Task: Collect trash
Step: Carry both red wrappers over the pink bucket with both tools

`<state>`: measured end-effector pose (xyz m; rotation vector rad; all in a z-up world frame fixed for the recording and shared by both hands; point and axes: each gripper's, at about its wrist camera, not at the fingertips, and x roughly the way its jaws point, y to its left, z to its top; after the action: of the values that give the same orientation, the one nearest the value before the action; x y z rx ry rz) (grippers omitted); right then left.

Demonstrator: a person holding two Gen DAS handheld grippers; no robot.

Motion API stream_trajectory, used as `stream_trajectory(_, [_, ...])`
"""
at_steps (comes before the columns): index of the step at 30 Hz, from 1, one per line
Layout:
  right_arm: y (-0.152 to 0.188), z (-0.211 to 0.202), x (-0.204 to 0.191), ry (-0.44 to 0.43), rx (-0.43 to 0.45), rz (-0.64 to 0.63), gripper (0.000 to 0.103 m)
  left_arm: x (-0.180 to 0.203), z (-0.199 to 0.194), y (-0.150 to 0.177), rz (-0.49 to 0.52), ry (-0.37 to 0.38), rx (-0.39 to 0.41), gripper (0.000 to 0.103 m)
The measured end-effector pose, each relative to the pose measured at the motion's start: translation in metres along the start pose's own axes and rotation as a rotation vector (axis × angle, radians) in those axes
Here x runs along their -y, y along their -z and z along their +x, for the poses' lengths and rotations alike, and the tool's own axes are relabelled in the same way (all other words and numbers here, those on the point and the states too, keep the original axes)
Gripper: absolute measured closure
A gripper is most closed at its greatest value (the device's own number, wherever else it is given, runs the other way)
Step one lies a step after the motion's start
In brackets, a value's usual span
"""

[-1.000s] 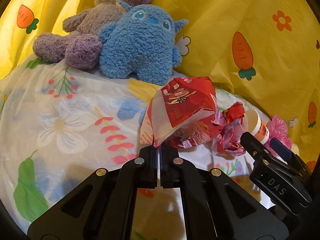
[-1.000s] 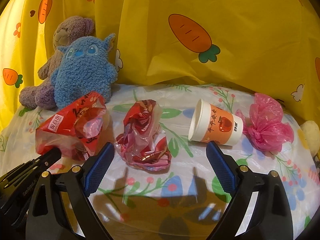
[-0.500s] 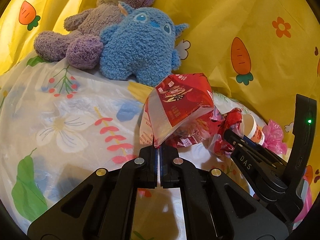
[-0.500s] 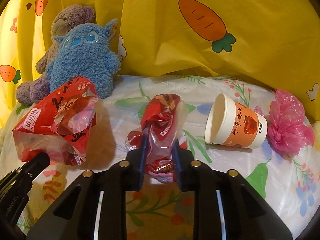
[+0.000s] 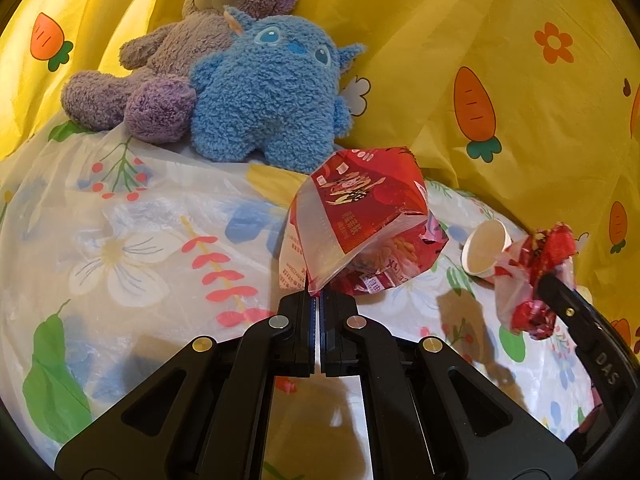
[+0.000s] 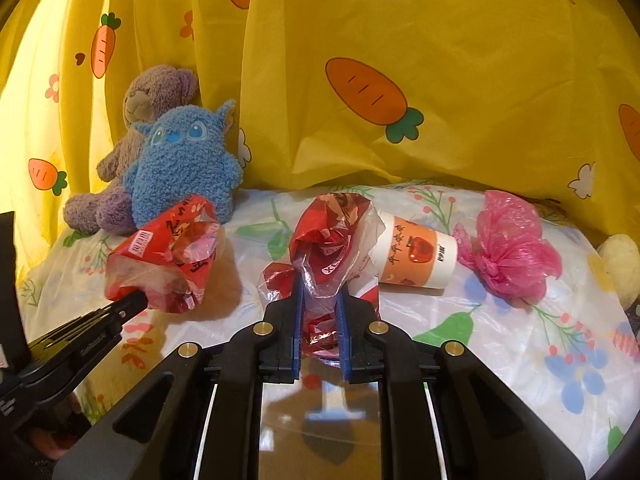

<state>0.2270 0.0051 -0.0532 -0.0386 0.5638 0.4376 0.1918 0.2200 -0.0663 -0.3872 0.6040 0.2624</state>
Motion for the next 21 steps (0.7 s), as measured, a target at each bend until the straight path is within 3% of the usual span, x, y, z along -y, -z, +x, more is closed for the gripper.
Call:
stream_trajectory(9, [0.028,-0.068,0.033,0.029,0.024,-0.001,0.088,0.013,-0.023,0.001,0.019,0.037,0.034,0.102])
stream_trajectory(21, [0.061,-0.127,0.079,0.113,0.054,0.055,0.088,0.076,-0.076,0.032,0.133,0.112,0.05,0.102])
